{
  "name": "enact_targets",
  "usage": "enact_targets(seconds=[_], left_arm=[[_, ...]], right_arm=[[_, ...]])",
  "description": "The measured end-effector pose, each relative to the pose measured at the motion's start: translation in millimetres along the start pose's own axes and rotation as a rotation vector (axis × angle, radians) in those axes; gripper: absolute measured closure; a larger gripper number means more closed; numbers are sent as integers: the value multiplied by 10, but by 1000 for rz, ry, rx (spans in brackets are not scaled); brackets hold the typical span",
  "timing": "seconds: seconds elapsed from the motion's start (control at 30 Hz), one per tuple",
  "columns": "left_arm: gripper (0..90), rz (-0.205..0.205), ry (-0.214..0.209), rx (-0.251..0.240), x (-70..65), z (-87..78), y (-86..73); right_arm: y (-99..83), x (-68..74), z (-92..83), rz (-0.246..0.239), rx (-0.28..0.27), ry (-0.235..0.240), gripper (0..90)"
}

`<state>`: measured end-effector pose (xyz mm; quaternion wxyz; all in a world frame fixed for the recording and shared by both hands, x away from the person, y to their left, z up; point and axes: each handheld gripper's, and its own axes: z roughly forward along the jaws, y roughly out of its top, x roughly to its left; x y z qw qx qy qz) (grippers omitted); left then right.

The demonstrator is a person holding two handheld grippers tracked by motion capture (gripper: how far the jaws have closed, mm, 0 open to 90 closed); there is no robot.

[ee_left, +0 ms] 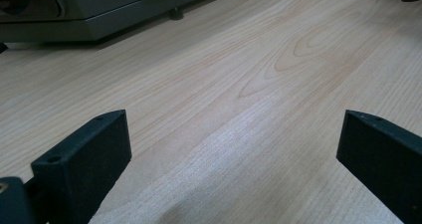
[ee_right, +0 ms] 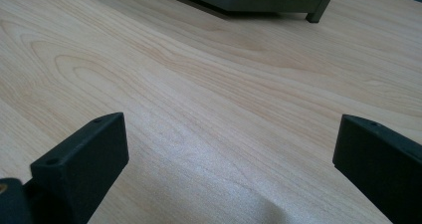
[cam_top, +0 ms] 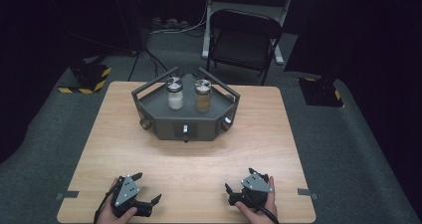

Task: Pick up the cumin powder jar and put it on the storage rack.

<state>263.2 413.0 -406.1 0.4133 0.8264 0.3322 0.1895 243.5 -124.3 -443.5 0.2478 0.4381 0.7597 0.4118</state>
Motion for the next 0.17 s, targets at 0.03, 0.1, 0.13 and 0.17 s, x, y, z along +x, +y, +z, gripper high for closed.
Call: enact_targets(seconds=[0.03,0.1,0.13,0.17], left_arm=[[10,-2,0,2,1,3,4],[9,-5,-5,-2,14,11,4],[10,-12,-5,-6,18,19,3],[9,-24,-3,-1,9,25,29]], right_arm=[[-4,2,1,-3,-3,0,11],[-9,3,1,-4,-7,0,11],[-10,2,1,-5,-8,2,11],[-12,4,1,-6,-10,1,11]])
